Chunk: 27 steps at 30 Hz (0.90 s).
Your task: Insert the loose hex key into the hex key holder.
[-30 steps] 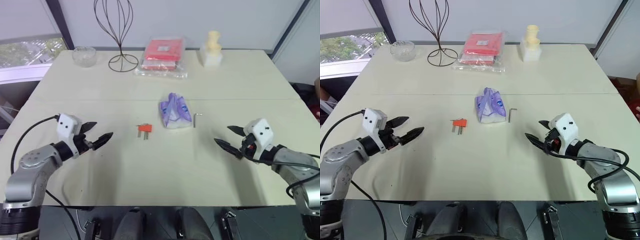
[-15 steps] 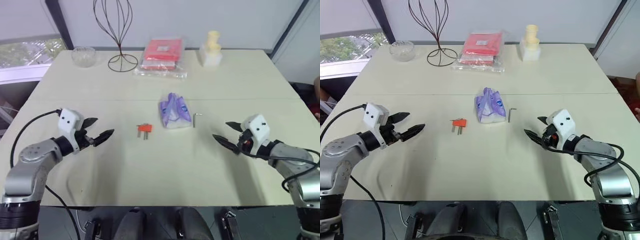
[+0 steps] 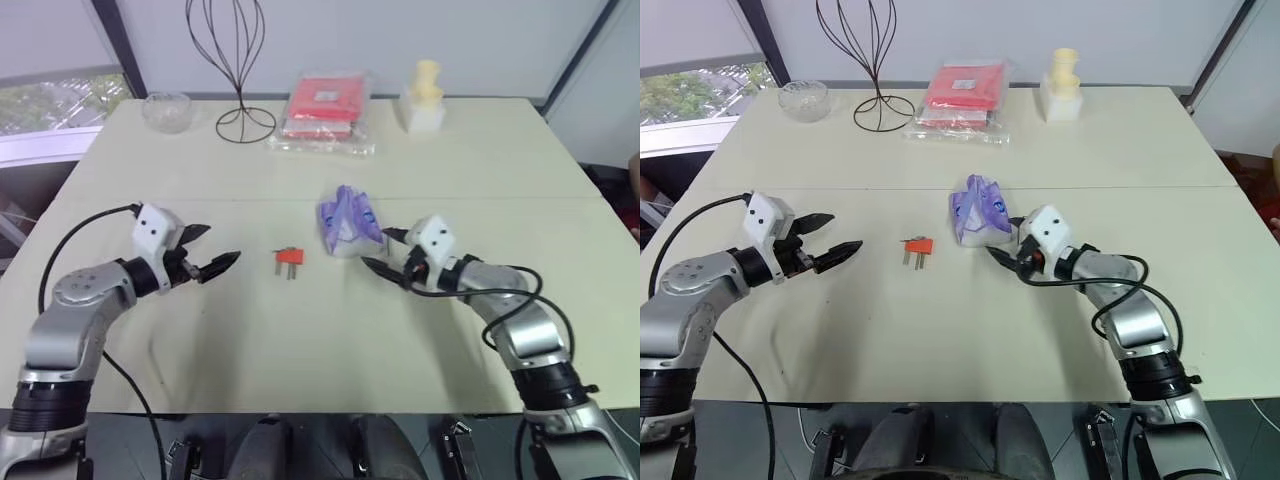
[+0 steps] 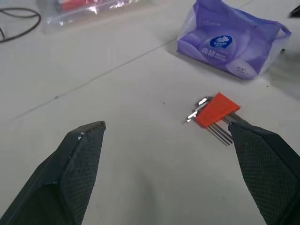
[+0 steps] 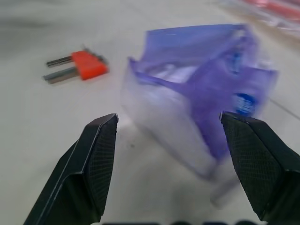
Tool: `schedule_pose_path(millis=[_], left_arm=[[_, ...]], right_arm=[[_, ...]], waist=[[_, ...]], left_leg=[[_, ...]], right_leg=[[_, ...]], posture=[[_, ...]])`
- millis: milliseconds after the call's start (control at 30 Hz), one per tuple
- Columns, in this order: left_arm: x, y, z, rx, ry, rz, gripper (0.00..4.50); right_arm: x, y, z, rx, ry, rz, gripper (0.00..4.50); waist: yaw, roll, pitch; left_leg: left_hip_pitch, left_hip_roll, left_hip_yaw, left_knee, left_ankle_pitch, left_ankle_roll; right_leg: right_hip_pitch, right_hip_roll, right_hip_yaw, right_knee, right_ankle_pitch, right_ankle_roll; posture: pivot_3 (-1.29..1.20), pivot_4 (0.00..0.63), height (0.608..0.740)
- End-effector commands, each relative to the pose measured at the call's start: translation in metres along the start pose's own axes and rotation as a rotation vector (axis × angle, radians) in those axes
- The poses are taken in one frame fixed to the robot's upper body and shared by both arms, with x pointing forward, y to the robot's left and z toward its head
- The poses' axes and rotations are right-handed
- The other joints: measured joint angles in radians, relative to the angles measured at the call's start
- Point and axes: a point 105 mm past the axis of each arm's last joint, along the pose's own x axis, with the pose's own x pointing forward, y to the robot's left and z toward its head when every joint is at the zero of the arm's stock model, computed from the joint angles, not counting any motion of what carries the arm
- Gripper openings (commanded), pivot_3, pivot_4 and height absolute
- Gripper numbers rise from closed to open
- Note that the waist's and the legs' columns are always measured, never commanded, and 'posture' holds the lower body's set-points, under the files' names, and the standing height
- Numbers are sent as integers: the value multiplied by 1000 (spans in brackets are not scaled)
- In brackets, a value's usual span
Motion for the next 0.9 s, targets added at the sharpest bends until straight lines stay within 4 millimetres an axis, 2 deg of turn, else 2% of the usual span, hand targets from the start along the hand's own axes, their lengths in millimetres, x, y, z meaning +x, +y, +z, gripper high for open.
schedule_pose_path(millis=[33,267,300,333,500,633,733,767,833,900], left_arm=[[0,-1,16,55,-46,-1,4401],[-11,-23,15,15,-25,-91,4401],[-13,-28,15,9,-14,-116,4500],[-15,-31,14,9,-2,-134,4500],[-18,-38,13,0,22,-173,4500],[-17,-37,11,-1,26,-171,4500],[-16,-36,11,-3,24,-166,4500],[-15,-36,11,-4,21,-163,4500],[-13,-34,12,-4,10,-148,4500],[-11,-34,13,-6,2,-143,4500]], right_arm=[[21,-3,2,-146,-7,7,3623],[36,-3,-10,-238,30,61,3623],[36,-3,-12,-245,35,62,3072],[36,-3,-13,-248,34,65,2789],[38,-5,-12,-266,27,52,101],[39,-6,-9,-299,20,49,39],[39,-11,0,-342,-13,19,39],[38,-16,11,-368,-52,-24,39],[28,-47,44,-428,-153,-238,39],[15,-71,62,-479,-182,-399,39]], waist=[[-1,0,0],[-2,0,0],[-2,0,0],[-2,0,0],[-3,0,0],[-4,0,0],[-4,0,0],[-4,0,0],[-4,1,1],[-2,3,2]], left_leg=[[0,0,0,0,0,0],[0,0,0,0,2,-4],[0,0,0,0,2,-4],[0,0,0,0,2,-3],[1,0,0,0,0,-1],[1,0,0,0,0,-1],[1,0,0,0,0,-1],[1,0,0,0,0,-1],[1,0,0,0,0,-1],[0,0,0,0,1,-1]], right_leg=[[0,0,0,0,0,0],[0,0,0,0,0,0],[-1,0,0,0,0,0],[0,0,0,0,0,0],[0,0,0,1,0,0],[0,0,0,1,0,0],[0,0,0,1,0,0],[0,0,0,1,0,0],[0,0,0,1,0,0],[-1,0,0,1,0,0]], posture=[[0,150,740],[0,150,740],[0,150,740],[0,150,740],[0,150,740],[0,150,740],[0,150,740],[0,150,740],[0,150,740],[0,150,740]])
